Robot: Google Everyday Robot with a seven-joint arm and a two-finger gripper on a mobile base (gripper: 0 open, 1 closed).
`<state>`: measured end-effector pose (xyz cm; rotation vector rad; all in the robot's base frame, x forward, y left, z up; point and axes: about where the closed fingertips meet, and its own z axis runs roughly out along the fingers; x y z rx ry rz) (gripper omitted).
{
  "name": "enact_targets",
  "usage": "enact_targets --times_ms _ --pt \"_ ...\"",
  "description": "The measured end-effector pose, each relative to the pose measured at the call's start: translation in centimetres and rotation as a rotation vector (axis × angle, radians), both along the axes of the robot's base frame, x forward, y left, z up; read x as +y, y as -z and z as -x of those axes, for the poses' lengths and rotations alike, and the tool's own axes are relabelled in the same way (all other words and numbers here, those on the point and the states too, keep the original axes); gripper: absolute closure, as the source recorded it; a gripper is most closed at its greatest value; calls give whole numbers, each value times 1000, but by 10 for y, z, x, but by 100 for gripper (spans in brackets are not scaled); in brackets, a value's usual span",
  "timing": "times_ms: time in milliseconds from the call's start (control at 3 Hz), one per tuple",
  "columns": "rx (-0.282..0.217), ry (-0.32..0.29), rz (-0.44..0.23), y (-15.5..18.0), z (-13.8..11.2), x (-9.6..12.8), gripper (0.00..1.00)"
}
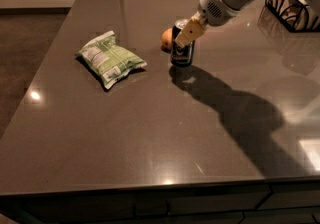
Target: Move pepsi can near orange
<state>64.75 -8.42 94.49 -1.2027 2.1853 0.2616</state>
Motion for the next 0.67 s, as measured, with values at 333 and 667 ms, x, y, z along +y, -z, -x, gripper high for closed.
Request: enact_targets --times_ms 333,667 --pt "-11 24 -2 3 -20 -7 85" --pt "-16 38 0 11 -33 -12 61"
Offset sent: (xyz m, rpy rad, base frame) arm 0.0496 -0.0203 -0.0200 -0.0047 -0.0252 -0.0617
